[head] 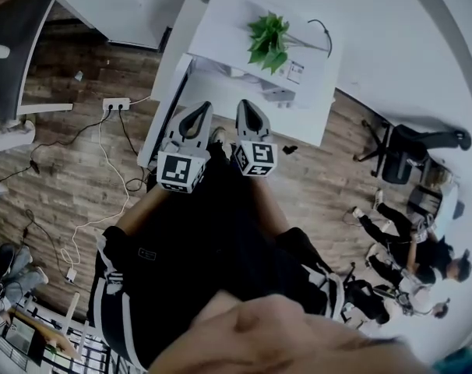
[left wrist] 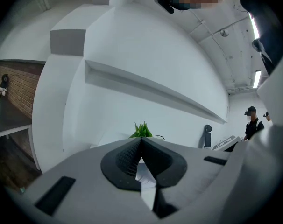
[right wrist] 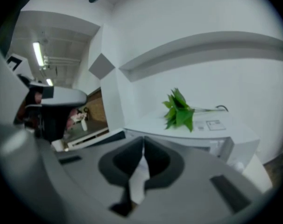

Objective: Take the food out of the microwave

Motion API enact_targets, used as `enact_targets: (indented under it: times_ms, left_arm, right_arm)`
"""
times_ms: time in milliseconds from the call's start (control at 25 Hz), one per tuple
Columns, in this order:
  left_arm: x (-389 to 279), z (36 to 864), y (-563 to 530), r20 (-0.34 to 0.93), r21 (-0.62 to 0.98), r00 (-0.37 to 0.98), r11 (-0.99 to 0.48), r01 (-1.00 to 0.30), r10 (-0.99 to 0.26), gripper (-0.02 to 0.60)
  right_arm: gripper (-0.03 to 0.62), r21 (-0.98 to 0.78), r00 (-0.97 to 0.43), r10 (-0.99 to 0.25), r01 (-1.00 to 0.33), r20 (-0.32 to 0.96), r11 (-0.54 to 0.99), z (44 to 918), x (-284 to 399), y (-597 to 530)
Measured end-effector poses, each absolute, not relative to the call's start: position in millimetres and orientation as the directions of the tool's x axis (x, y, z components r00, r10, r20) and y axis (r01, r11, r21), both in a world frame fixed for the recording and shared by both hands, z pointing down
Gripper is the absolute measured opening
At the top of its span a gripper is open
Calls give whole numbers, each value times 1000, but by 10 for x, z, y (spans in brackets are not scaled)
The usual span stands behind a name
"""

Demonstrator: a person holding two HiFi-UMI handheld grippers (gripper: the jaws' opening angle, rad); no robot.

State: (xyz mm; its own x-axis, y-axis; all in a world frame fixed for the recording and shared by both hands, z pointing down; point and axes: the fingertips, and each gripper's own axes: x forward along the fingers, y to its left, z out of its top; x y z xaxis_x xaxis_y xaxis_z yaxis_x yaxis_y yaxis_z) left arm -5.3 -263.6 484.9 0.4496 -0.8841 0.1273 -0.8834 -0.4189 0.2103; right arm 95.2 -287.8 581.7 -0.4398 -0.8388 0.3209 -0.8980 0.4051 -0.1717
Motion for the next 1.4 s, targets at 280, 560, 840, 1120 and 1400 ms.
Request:
enact_targets:
  times_ms: [280,560,840,1120,1400]
  left_arm:
    - [10,4978,-2770,160,216,418,-382,-899,-894,32]
    - [15,5012,-2829,169,216,406,-369,-904,-898,31]
    - [-29,5011,-2833,172,214,389,-351,-911,-905,31]
    - [-56,5037,-2841,180,233,381,-337,-912,-907,32]
    - [-90,5049,-2846,181,249,365,-317,-915,-913,32]
  right_arm:
    - [35,-145,-471,-789,-880,395,453,6248,987,-3094]
    - [182,-125,-453,-759,-884,467,451,6635,998,-3301]
    - [241,-147,-453,-710,-881,539,450,7052,919,-3514]
    - [270,-122,-414,-701,-895,580,428,7455,934,-3803]
    - [288,-84,-375,-722,-910,582,405,7742,957,-4073]
